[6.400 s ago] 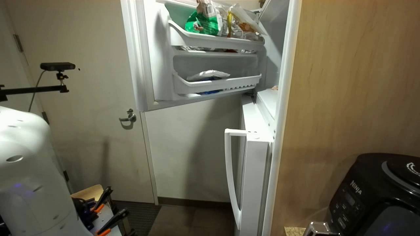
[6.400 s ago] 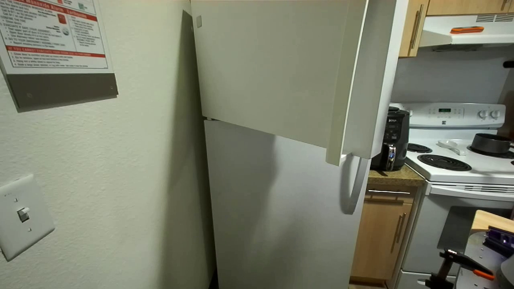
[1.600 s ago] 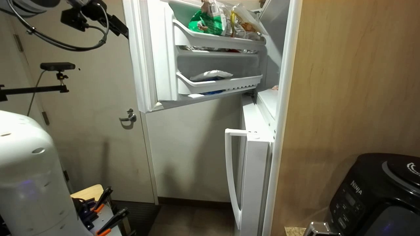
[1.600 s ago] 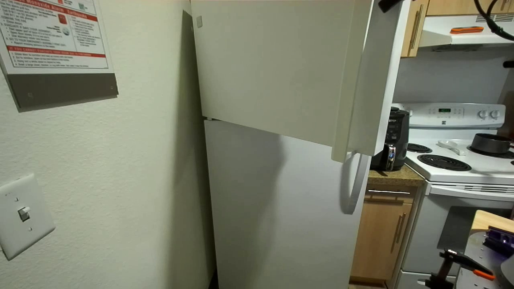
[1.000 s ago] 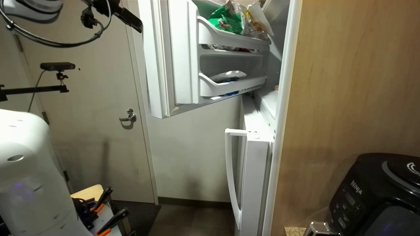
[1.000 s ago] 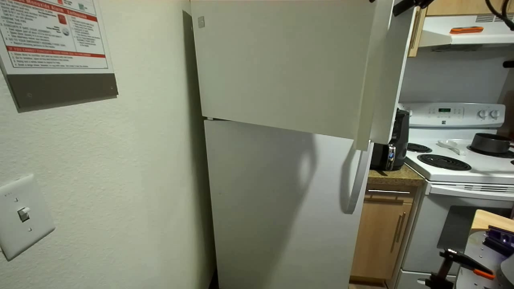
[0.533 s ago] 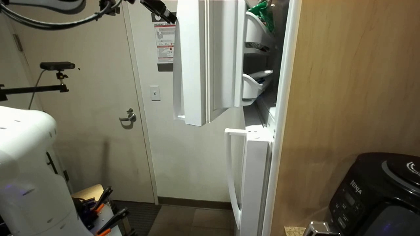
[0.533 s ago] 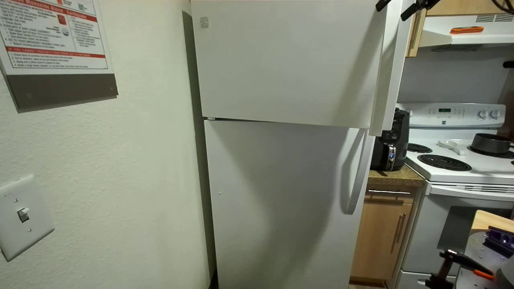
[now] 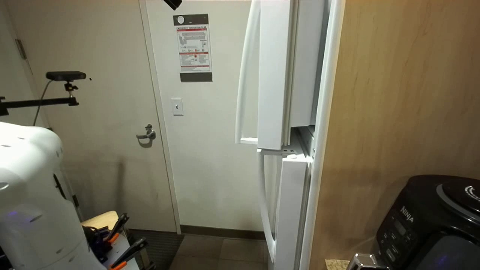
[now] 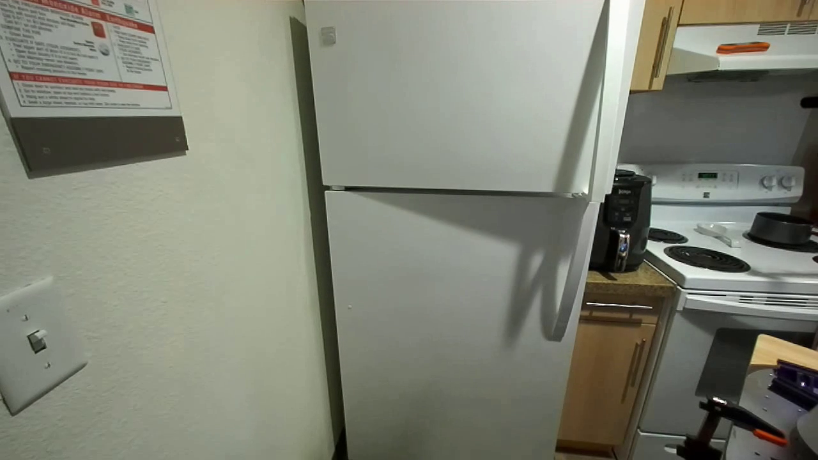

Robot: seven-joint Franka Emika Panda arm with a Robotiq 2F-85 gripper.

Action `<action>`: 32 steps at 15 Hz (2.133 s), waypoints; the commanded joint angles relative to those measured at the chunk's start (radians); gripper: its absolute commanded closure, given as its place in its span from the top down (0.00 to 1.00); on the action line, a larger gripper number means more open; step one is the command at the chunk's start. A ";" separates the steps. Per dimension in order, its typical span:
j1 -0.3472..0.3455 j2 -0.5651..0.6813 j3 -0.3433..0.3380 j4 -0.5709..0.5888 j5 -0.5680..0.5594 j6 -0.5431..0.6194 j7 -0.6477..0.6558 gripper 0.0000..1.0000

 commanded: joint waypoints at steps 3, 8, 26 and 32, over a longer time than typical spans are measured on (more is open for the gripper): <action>0.049 0.022 -0.009 0.079 0.022 -0.126 -0.001 1.00; 0.078 0.036 -0.019 0.127 0.064 -0.309 0.001 1.00; 0.200 -0.024 0.097 -0.072 0.124 -0.315 -0.015 1.00; 0.236 -0.017 0.107 -0.130 0.119 -0.254 -0.017 1.00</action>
